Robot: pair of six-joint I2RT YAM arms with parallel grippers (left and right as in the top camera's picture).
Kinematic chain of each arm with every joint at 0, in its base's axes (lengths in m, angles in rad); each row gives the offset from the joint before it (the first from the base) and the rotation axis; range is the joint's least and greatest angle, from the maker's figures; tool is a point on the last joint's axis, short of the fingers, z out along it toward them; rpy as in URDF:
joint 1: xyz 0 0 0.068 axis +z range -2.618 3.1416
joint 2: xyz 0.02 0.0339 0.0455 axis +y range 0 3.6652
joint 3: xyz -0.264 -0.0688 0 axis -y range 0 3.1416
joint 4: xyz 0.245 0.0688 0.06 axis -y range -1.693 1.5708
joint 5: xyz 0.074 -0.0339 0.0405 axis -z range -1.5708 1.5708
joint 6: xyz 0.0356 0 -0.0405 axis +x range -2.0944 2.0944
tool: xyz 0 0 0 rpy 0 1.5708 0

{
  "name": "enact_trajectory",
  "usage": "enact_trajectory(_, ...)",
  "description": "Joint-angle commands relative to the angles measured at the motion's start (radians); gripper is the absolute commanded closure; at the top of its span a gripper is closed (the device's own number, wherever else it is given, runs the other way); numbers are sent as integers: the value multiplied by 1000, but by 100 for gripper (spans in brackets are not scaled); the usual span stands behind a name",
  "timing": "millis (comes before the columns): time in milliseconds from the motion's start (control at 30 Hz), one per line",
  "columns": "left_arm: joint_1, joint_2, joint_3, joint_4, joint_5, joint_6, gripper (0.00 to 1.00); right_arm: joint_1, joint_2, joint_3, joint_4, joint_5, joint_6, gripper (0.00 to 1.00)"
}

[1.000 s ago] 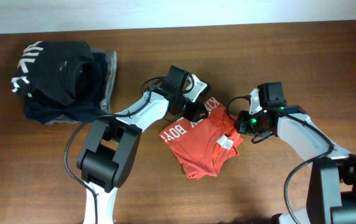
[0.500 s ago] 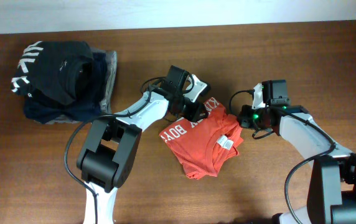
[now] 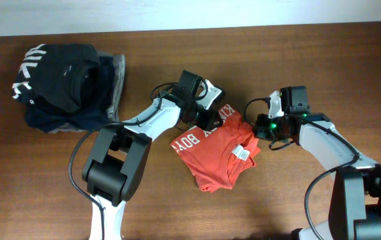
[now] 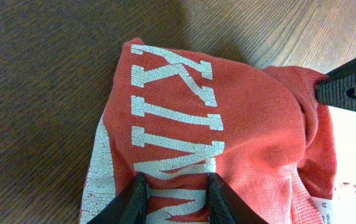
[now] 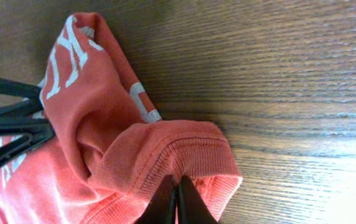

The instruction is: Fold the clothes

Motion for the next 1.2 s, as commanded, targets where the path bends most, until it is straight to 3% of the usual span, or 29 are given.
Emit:
enact_trajectory(0, -3, 24, -7, -27, -1, -3, 67, -8, 5, 3, 0, 66, -6, 96)
enact_trajectory(367, -3, 24, -7, -34, -2, -2, 67, -91, -47, 3, -196, 69, -69, 96)
enact_trajectory(433, -1, 24, -6, -24, 0, -3, 66, -91, -48, 4, -213, 69, -70, 85)
enact_trajectory(500, 3, 23, 7, -27, 2, -3, 56, -95, -48, 5, -228, 70, -74, 85)
enact_trajectory(600, 23, 16, 73, -87, 62, -3, 55, -134, -51, 7, -279, 76, -73, 80)
enact_trajectory(733, 51, -15, 190, -249, 74, 3, 40, -194, -92, 11, -319, 4, -144, 78)
enact_trajectory(767, 61, -26, 220, -298, 72, 13, 32, -211, -118, 11, -327, -37, -164, 75)
enact_trajectory(800, 82, -45, 262, -366, 43, 13, 9, -227, -158, 11, -339, -84, -176, 73)
enact_trajectory(833, 95, -53, 285, -403, 23, 13, 2, -232, -177, 11, -345, -100, -176, 72)
enact_trajectory(967, 151, -68, 313, -524, 18, 34, 1, -241, -306, 11, -396, -127, -183, 69)
enact_trajectory(1167, 163, -51, 200, -703, 24, 224, 1, -240, -504, 11, -484, -177, -208, 66)
